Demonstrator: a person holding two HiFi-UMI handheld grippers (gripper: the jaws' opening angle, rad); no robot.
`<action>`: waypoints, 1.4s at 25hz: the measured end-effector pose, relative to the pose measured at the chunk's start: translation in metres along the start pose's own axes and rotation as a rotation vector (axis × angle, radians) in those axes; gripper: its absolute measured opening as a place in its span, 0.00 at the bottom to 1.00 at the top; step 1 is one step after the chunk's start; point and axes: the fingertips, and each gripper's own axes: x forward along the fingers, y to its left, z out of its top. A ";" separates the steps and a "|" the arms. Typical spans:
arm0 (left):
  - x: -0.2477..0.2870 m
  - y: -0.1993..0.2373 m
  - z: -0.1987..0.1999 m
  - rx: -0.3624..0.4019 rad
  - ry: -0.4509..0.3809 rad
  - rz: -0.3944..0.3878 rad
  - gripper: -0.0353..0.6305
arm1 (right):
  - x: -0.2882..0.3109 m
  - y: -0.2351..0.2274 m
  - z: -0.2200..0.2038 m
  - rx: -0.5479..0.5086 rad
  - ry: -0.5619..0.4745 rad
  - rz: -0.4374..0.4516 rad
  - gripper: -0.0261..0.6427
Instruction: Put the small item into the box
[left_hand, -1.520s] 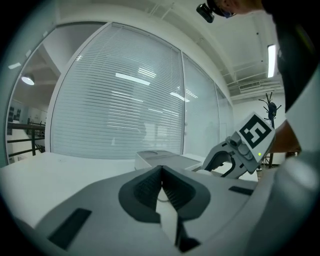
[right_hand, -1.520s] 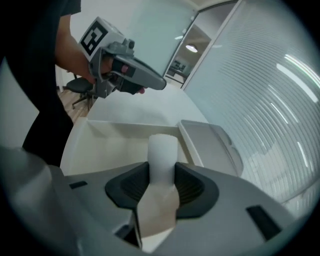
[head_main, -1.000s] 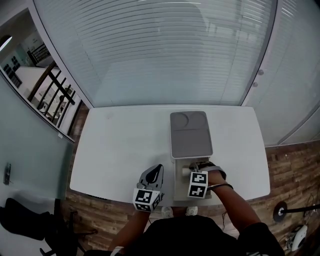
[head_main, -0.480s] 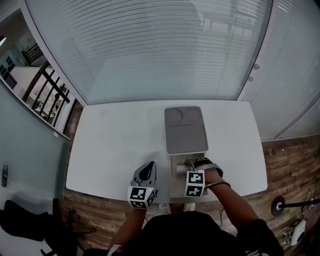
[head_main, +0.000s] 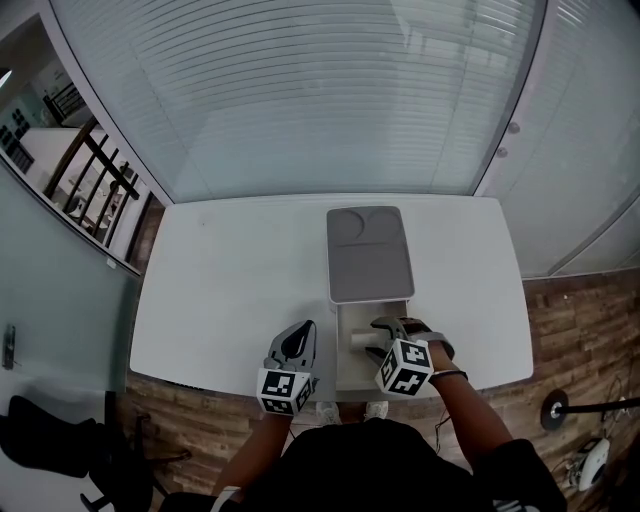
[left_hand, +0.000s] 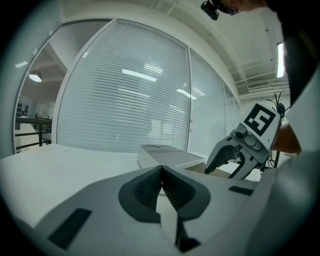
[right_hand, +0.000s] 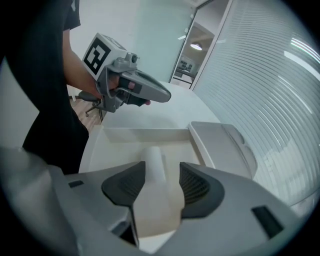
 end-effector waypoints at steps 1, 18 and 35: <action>0.000 -0.002 0.000 -0.002 -0.001 -0.003 0.07 | -0.002 0.000 0.001 0.015 -0.014 -0.003 0.37; 0.007 -0.016 0.022 0.019 -0.041 -0.026 0.07 | -0.110 -0.087 0.034 0.580 -0.670 -0.443 0.05; 0.003 -0.025 0.062 0.112 -0.112 -0.041 0.07 | -0.159 -0.116 0.007 0.675 -0.742 -0.658 0.04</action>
